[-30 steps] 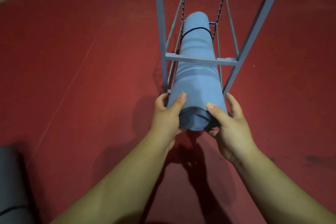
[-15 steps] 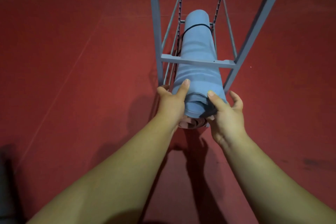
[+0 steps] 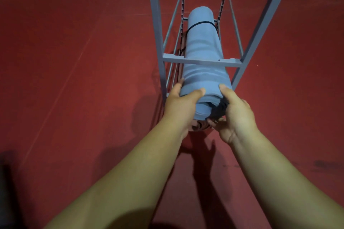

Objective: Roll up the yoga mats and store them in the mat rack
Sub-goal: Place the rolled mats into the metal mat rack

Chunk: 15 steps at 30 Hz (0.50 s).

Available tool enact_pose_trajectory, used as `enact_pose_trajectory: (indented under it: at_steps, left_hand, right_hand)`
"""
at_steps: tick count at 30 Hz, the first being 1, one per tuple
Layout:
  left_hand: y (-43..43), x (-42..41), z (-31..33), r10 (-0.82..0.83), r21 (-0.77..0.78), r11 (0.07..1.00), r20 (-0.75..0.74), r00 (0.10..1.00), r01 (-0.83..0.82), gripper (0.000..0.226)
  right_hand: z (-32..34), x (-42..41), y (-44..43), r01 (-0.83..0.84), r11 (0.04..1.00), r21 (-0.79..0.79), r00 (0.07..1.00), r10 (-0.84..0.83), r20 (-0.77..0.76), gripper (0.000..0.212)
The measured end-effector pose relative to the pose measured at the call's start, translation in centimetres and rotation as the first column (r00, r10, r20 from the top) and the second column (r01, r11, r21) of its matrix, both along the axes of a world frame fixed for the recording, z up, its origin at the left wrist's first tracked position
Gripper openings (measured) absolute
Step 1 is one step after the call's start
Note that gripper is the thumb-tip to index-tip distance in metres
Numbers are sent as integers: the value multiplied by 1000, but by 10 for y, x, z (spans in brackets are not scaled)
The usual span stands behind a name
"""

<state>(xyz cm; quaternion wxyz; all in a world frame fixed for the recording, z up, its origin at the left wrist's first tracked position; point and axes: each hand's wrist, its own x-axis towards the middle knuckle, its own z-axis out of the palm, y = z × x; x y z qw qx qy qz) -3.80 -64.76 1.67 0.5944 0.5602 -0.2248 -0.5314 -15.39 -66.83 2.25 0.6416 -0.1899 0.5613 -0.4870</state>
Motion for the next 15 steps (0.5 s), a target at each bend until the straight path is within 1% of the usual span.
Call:
enact_pose_trajectory:
  at_steps: [1,3,6,8,10,13,15]
  left_hand:
    - [0,1,-1,13,-3,1000,5,1000,-13,80]
    - [2,2,-7,17,-23,1000,31,999,-16,76]
    - [10,1,-16,20,-92,996,60,998,-14,72]
    - [8,3,-16,14,-134,991,62,998,-6,75]
    - [0,5,-14,5,-141,990,42,999,1,77]
    - [-14,11,-11,-9,-118,993,9,1000,10,57]
    - [-22,16,-12,-35,-93,995,22,999,36,57]
  right_hand:
    - [0,-1,-1,13,1000,-6,1000,-13,20,98]
    - [-1,-3,1,10,1000,-29,999,-8,52,102]
    - [-6,-8,5,-9,997,-81,998,14,67,102]
    - [-6,-9,2,3,994,-112,996,6,87,105]
    - [-5,-5,-5,23,992,-124,995,-11,101,110]
    - [-6,9,-14,57,995,-88,989,-44,144,121]
    - [-9,16,-19,85,994,-64,986,-75,152,126]
